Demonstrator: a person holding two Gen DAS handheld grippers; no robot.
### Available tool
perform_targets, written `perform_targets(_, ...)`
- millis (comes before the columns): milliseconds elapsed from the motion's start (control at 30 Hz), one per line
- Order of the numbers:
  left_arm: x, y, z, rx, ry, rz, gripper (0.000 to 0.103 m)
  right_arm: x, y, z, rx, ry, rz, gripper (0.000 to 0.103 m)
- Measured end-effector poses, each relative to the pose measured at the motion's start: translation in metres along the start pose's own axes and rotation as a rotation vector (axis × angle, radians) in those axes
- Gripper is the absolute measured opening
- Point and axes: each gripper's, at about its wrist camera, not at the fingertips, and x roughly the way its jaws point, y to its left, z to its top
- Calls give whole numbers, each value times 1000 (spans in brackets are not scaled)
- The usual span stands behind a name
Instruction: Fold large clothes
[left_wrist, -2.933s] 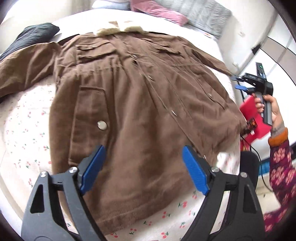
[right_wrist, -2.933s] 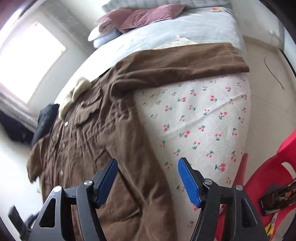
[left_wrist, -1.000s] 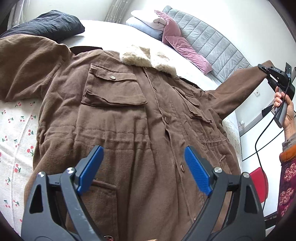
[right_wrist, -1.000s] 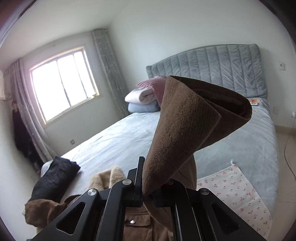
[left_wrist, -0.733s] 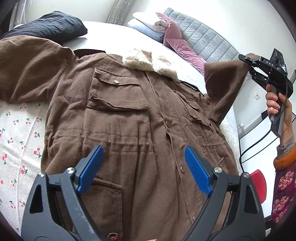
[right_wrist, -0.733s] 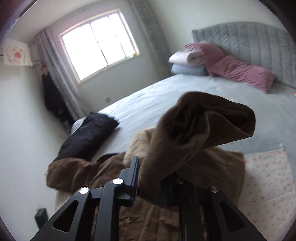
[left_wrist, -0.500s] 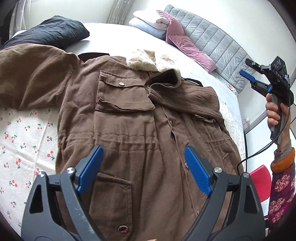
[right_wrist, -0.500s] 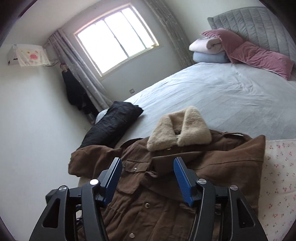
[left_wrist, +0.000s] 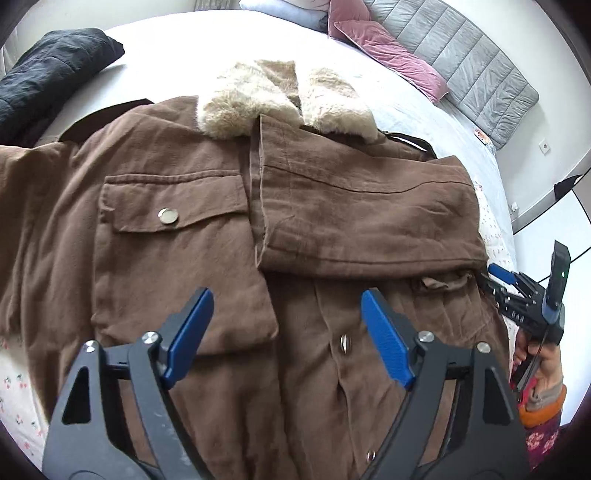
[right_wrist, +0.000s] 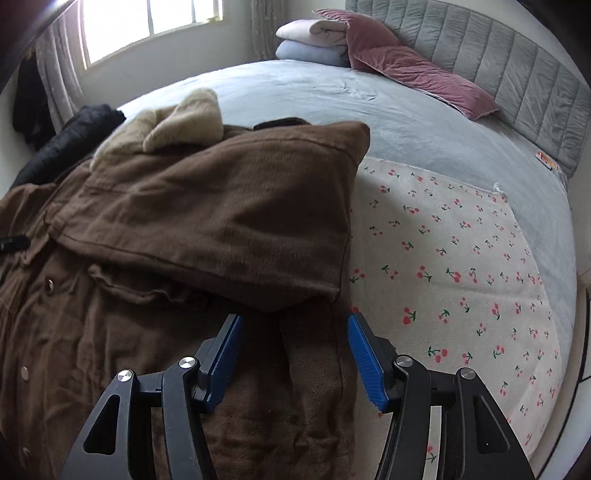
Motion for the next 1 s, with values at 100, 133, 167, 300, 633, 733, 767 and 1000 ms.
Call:
perform_targets(100,26,-4,7,-10,3,41,45,13,4,3,-39,-25,-87,46)
perform_targets(133,27,-7,8,3,-23,43,35,14,2,6,-38,-35,-89,30)
perform_targets(167,24,-10,8,23,-55,42,13,14,-4,10,-23,-45,-83,24)
perform_targets(300,-10,-19,-3,34,-146,-12,11,-1,-38,11,83,-96,-69,16)
perform_targets(633,0,-9,9,152,-39,35,60,-13,-50,2,96,28,80,30)
perform_targets(733,22,1,41,112,-51,87,61,-31,-60,8,143,-17,163,40)
perform_targets(767,31,5,50,78,-47,87,61,-37,-65,12,168,-36,193,45)
perform_targets(1000,11,-2,58,8,-310,50,1,-3,-103,65,406,-110,250,48)
